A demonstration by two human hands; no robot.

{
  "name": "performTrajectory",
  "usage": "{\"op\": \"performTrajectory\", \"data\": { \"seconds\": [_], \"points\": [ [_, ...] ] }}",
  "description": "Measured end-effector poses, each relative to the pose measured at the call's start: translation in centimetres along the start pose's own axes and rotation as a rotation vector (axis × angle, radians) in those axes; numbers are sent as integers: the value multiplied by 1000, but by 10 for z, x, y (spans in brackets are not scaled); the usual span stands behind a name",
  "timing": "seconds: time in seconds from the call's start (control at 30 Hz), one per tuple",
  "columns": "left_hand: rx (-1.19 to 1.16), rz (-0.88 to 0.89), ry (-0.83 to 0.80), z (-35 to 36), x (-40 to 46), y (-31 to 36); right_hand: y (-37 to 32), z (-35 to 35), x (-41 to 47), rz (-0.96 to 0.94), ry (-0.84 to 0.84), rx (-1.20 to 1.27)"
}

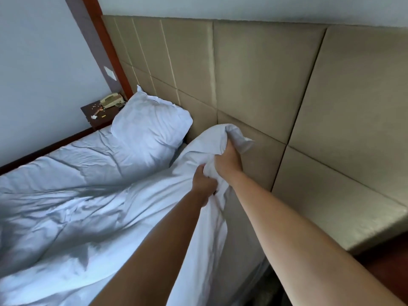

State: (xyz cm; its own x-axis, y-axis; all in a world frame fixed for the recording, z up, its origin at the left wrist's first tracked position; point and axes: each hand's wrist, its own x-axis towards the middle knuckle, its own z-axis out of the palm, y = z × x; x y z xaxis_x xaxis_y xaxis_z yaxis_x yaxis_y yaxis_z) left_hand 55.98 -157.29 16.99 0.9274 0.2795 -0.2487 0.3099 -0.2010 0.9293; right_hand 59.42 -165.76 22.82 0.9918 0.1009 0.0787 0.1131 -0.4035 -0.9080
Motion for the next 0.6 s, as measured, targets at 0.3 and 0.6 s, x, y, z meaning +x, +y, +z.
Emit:
{"op": "performTrajectory", "data": {
  "seconds": [0.3, 0.6],
  "points": [
    [435, -295, -276, 58, 10, 115, -46, -82, 19, -111, 120, -92],
    [245, 89, -420, 82, -18, 47, 44, -94, 1, 135, 115, -261]
  ]
}}
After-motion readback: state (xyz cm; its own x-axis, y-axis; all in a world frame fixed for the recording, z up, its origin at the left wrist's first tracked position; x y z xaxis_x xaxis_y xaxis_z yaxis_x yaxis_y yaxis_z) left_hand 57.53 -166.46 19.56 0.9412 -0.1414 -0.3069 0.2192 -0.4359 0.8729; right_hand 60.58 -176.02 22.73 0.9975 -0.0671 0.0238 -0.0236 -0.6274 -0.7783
